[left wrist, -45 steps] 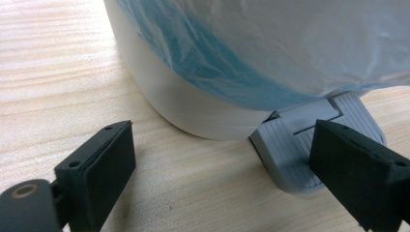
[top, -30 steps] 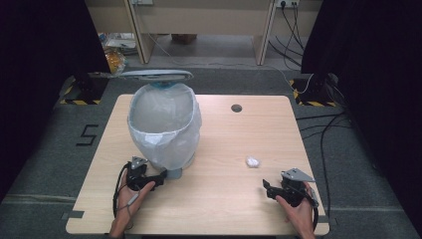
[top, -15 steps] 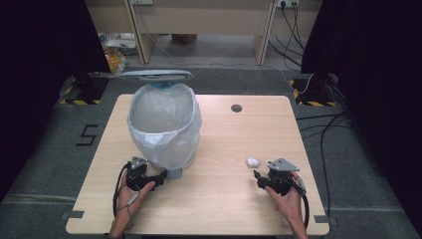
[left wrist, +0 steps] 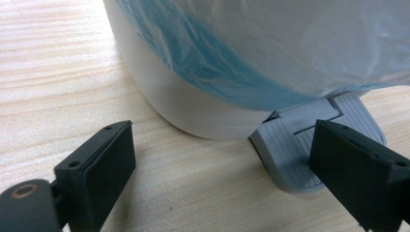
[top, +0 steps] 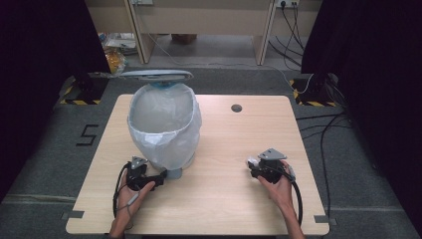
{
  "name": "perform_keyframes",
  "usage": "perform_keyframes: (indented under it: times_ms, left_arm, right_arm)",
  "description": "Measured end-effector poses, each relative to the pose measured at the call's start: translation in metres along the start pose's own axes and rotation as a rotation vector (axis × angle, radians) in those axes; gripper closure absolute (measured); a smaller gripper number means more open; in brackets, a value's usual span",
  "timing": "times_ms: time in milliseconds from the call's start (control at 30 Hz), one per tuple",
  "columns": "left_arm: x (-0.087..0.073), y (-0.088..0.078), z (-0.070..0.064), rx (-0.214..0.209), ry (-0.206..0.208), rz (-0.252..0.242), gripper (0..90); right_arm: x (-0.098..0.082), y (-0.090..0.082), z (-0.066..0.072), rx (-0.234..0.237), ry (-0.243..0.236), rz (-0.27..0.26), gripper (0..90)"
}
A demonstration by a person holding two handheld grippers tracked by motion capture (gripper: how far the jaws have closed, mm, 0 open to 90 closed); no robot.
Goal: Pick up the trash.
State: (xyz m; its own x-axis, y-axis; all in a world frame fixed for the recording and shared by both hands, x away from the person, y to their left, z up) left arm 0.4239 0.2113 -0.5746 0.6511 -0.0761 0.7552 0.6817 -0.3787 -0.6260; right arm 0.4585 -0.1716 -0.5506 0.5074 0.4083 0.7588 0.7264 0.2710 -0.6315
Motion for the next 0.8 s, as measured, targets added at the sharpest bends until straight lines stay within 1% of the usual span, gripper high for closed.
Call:
perform_keyframes:
  times_ms: [33, 200, 333, 367, 467, 500, 567, 600, 667, 800]
  left_arm:
    - [0.0, 0.0, 0.0, 0.0, 0.0, 0.0, 8.5]
    - [0.0, 0.0, 0.0, 0.0, 0.0, 0.0, 8.5]
    - [0.0, 0.0, 0.0, 0.0, 0.0, 0.0, 8.5]
    - [0.0, 0.0, 0.0, 0.0, 0.0, 0.0, 8.5]
    - [0.0, 0.0, 0.0, 0.0, 0.0, 0.0, 8.5]
    - [0.0, 0.0, 0.0, -0.001, 0.0, 0.0, 8.5]
    - [0.0, 0.0, 0.0, -0.001, 0.0, 0.0, 8.5]
    - [0.0, 0.0, 0.0, -0.001, 0.0, 0.0, 8.5]
    - [0.0, 0.0, 0.0, -0.001, 0.0, 0.0, 8.5]
    - [0.0, 0.0, 0.0, -0.002, 0.001, 0.0, 8.5]
  right_arm:
    - [0.0, 0.001, 0.0, 0.002, -0.003, 0.004, 42.4]
    - [-0.002, 0.008, 0.001, 0.019, 0.013, 0.015, 44.8]
    - [-0.005, 0.012, 0.002, 0.03, 0.016, 0.032, 49.4]
    - [-0.005, 0.012, 0.003, 0.034, 0.011, 0.028, 51.8]
    - [-0.003, 0.01, 0.003, 0.038, 0.0, 0.02, 53.3]
    - [0.0, 0.007, 0.003, 0.036, 0.003, 0.006, 53.8]
    - [0.0, 0.006, 0.002, 0.034, 0.004, 0.004, 53.9]
    - [0.002, 0.005, 0.003, 0.035, 0.011, -0.007, 54.0]
    - [0.004, 0.002, 0.002, 0.033, 0.009, -0.012, 54.1]
    - [0.009, -0.004, 0.002, 0.035, 0.017, -0.039, 54.3]
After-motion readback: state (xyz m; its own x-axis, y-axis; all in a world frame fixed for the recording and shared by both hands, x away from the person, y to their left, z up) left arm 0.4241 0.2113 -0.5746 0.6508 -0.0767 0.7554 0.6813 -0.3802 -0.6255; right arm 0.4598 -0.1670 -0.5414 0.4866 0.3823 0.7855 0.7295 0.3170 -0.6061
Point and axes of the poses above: each handheld gripper's, and its own axes: y roughly forward along the jaws, x roughly out of its top, z roughly to its left, the point moved 8 cm from there along y, roughly forward along the jaws, and after that the axes turned 3 degrees about -x, right-handed, at the moved point
